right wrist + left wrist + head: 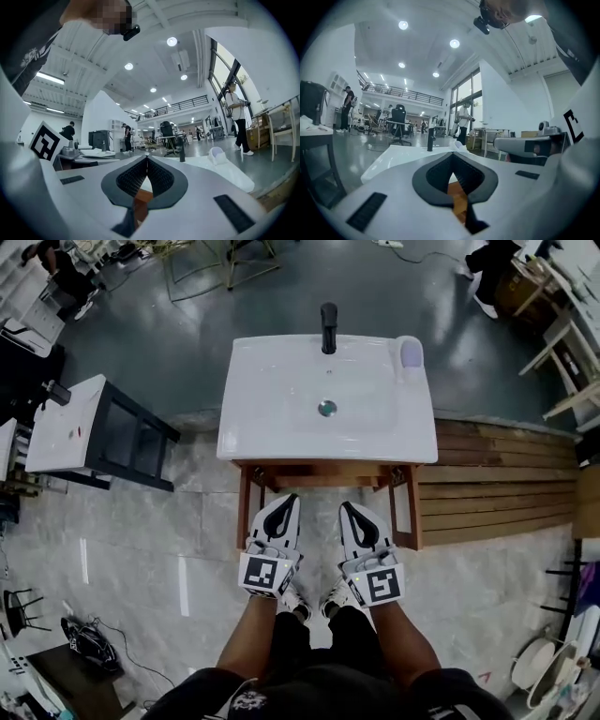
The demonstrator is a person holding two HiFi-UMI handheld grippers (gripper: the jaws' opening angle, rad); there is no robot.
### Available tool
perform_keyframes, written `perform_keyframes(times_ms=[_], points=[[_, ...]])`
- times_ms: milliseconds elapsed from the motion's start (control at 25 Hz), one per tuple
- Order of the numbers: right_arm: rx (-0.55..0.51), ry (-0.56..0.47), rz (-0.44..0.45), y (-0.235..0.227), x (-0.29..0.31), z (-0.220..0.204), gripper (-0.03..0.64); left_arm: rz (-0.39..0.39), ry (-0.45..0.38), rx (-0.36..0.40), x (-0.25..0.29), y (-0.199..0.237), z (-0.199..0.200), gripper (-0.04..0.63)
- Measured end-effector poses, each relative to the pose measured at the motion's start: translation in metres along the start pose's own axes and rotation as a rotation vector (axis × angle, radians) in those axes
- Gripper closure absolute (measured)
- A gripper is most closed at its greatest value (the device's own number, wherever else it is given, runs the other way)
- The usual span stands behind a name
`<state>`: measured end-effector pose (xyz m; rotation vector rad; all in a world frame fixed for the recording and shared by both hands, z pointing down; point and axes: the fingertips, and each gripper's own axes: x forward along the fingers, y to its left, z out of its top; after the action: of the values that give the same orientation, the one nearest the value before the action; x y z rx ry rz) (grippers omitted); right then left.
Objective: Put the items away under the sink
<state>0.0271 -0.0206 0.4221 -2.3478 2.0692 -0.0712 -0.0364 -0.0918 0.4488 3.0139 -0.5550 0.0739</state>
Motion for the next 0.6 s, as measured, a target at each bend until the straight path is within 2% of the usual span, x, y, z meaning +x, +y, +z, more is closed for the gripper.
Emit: perform_keyframes(times_ms=[200,400,600], points=[[-0.011,0.018,-0.032,-0.010,-0.026,0.040,0.592,-0.026,0.001,0.011,-0.014,-0.034,0.046,0.595],[0.009,0.002,-0.041,-0.017,-0.042,0.067,0.592,-0.093,0.018,0.145,-0.010,-0.071,0.070,0.595],[-0.006,-0.060,-0.040,-0.029,-0.049,0.095,0.592,-0.090,-0.013,0.150,0.000,-0.090,0.094,0.595]])
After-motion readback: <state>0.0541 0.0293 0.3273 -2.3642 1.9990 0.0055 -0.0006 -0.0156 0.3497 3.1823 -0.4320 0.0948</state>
